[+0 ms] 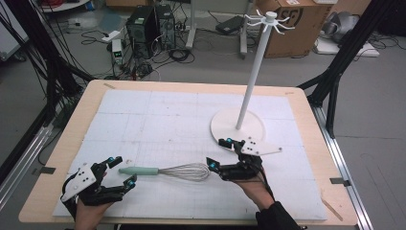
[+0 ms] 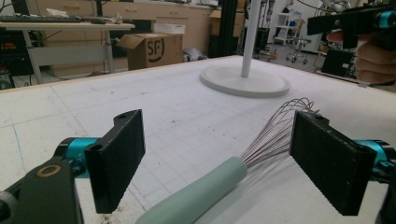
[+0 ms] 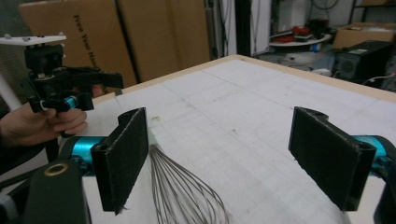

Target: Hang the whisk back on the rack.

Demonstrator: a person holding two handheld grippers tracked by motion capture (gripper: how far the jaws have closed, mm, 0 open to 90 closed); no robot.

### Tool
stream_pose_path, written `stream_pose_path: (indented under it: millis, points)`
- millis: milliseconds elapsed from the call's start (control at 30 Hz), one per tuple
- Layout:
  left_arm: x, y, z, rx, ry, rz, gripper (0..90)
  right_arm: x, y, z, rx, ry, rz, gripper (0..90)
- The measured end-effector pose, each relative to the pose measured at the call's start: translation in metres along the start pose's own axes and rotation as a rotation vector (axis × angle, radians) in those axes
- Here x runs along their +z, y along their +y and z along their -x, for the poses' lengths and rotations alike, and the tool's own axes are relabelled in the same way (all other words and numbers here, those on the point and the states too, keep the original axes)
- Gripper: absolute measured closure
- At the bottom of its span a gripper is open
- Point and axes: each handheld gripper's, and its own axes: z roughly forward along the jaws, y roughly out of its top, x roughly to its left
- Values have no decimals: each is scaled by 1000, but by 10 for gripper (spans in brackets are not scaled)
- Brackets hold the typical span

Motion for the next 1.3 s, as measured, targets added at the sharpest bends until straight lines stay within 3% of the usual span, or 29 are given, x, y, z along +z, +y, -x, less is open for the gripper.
stream_pose_path:
  millis: [67, 133, 300, 400, 533, 733, 767, 800, 900, 933, 1033, 1100, 1300]
  points:
    - [0, 0, 0, 0, 2, 0, 189, 5, 3, 0, 0, 12, -9, 190]
    - [-1, 0, 0, 1, 5, 2, 189, 14, 10, 0, 10, 54, -28, 192]
    - [-4, 0, -1, -1, 16, 9, 188, 46, 22, -1, -12, 164, -129, 241]
    - [-4, 0, -2, -6, 25, 9, 188, 57, 25, -2, -22, 186, -155, 242]
    - [-5, 1, -3, -9, 29, 14, 188, 82, 28, -6, -49, 190, -227, 263]
    - [-7, 1, -4, -14, 36, 21, 187, 116, 34, -17, -132, 249, -288, 313]
    - [-8, 1, -5, -17, 39, 24, 188, 125, 34, -21, -134, 254, -357, 313]
    - [-8, 1, -5, -19, 42, 24, 188, 125, 34, -21, -134, 254, -357, 313]
    - [-9, 1, -6, -21, 45, 28, 187, 138, 35, -24, -147, 285, -436, 338]
    - [-10, 1, -6, -20, 44, 30, 187, 146, 37, -27, -181, 298, -474, 341]
    - [-10, 1, -6, -22, 44, 32, 187, 152, 39, -29, -175, 319, -503, 349]
    - [-10, 1, -6, -22, 46, 31, 187, 160, 40, -29, -195, 333, -528, 352]
    - [-12, 1, -6, -25, 47, 37, 186, 178, 37, -28, -148, 384, -619, 370]
